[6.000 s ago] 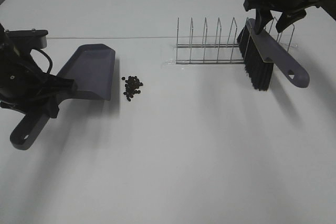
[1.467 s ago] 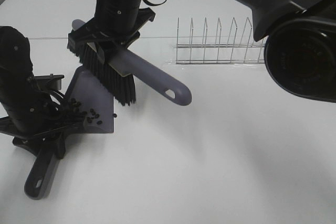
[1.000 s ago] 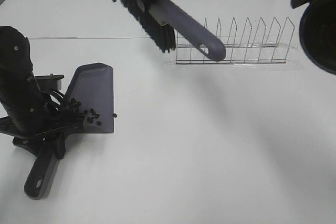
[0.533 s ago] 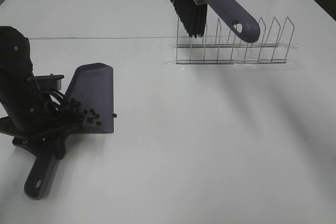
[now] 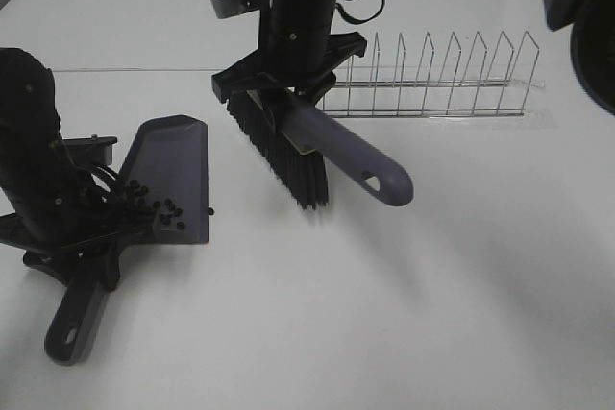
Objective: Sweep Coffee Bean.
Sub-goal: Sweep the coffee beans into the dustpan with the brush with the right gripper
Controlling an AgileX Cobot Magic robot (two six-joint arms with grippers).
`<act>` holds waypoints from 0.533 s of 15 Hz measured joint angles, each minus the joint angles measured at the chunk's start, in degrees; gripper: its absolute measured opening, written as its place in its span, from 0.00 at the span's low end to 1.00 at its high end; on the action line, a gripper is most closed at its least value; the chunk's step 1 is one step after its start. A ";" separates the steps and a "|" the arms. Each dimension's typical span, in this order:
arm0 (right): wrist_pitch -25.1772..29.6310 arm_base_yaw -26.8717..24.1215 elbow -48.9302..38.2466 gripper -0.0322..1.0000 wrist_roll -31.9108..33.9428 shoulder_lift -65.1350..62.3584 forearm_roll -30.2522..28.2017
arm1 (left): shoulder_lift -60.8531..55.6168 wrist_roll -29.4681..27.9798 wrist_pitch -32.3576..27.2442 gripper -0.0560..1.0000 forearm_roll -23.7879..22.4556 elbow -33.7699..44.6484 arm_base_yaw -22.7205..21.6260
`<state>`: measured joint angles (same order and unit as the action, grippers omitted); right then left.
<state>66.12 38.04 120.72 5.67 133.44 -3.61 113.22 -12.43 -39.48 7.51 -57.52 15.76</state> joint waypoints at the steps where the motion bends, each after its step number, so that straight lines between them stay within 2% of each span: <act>1: -1.15 0.86 0.00 0.40 1.72 1.20 -2.06 | 0.00 0.00 0.00 0.38 0.00 0.00 0.00; 3: -3.09 2.29 0.00 0.40 3.09 3.78 -4.53 | 0.00 0.00 0.00 0.38 0.00 0.00 0.00; 5: -5.73 3.38 0.00 0.40 3.09 4.53 -3.50 | 0.00 0.00 0.00 0.38 0.00 0.00 0.00; 6: -6.53 4.01 0.00 0.40 2.46 4.76 -0.46 | 0.00 0.00 0.00 0.38 0.00 0.00 0.00; 7: -7.85 4.41 0.00 0.40 -0.52 5.21 6.82 | 0.00 0.00 0.00 0.38 0.00 0.00 0.00; 8: -8.42 4.41 0.00 0.40 -1.83 5.21 11.17 | 0.00 0.00 0.00 0.38 0.00 0.00 0.00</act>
<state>57.70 42.46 120.72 3.84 138.66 7.56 113.22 -12.43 -39.48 7.51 -57.52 15.76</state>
